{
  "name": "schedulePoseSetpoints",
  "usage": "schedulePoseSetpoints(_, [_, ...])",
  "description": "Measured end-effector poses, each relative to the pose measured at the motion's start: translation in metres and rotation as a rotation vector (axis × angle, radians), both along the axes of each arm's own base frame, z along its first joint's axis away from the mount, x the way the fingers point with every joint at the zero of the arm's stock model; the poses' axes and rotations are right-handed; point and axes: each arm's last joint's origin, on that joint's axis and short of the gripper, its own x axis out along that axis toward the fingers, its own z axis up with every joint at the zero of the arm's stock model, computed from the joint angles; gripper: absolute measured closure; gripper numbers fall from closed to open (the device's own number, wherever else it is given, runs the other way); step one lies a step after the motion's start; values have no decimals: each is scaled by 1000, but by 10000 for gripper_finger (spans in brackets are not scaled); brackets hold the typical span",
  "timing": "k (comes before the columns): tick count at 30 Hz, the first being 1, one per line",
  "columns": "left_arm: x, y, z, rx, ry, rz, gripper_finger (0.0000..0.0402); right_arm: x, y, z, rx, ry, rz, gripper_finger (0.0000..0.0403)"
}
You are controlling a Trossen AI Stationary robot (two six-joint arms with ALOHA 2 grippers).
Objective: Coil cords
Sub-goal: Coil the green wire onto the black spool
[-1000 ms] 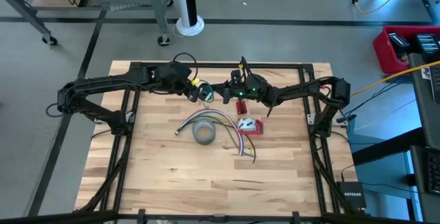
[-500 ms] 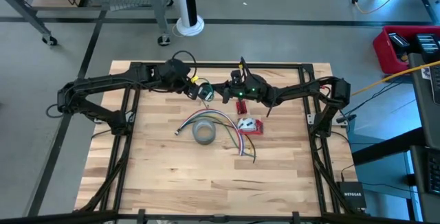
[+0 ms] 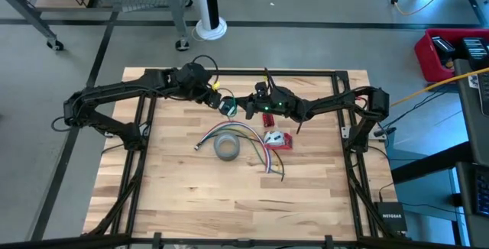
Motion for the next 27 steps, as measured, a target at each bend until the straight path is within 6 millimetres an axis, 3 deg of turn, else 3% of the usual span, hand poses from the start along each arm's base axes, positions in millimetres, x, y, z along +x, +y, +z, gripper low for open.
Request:
schedulePoseSetpoints(9, [2,-10,-1,-40,7,-6,401,0,-1,-3,3,28,-40,395])
schedulePoseSetpoints(27, [-8,17,-1,-38,-2,106,401,1,7,-3,3,29,-5,395])
